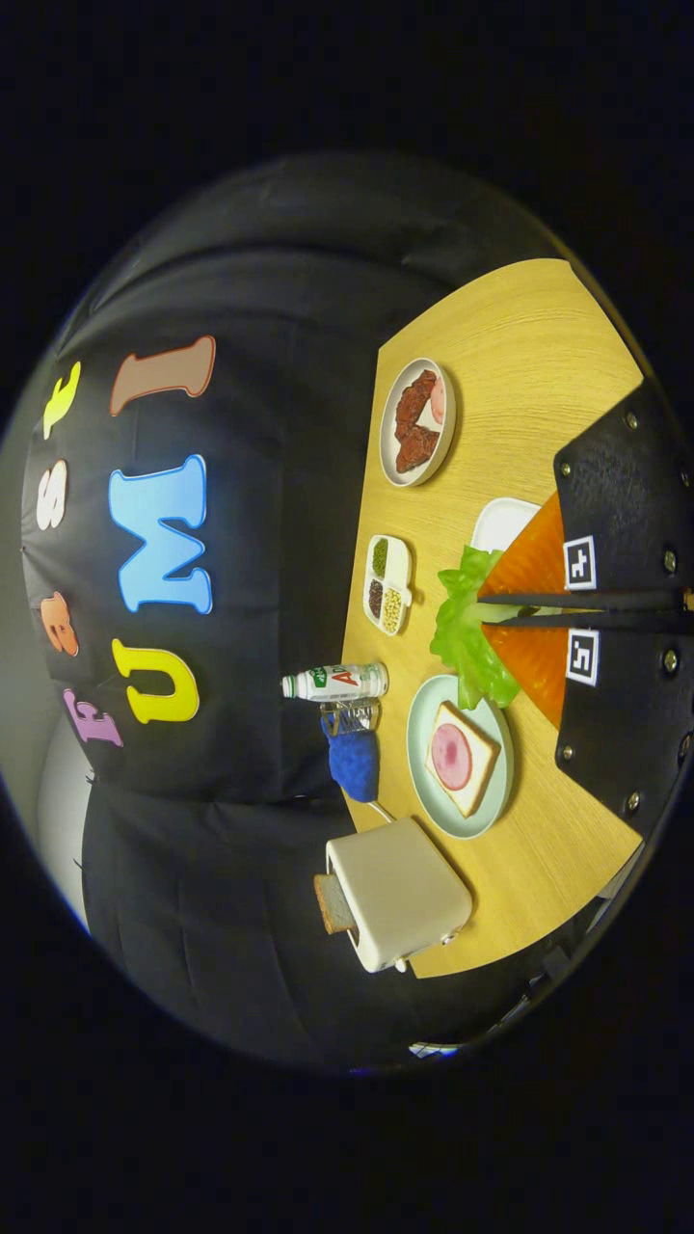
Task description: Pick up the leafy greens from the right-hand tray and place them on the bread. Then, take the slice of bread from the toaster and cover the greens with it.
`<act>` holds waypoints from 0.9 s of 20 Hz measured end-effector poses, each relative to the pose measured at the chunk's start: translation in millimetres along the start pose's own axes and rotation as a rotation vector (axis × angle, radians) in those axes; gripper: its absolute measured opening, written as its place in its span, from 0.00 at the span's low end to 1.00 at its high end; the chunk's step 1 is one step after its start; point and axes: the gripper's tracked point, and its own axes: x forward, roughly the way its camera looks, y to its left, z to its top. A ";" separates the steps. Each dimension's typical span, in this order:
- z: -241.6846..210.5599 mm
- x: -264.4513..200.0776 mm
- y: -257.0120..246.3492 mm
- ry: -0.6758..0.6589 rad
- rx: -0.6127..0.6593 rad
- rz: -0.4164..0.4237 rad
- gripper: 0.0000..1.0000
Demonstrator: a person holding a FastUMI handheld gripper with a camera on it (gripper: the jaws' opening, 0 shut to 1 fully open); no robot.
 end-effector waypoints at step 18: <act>17.9 74.4 120.0 -0.010 -0.011 0.200 0.01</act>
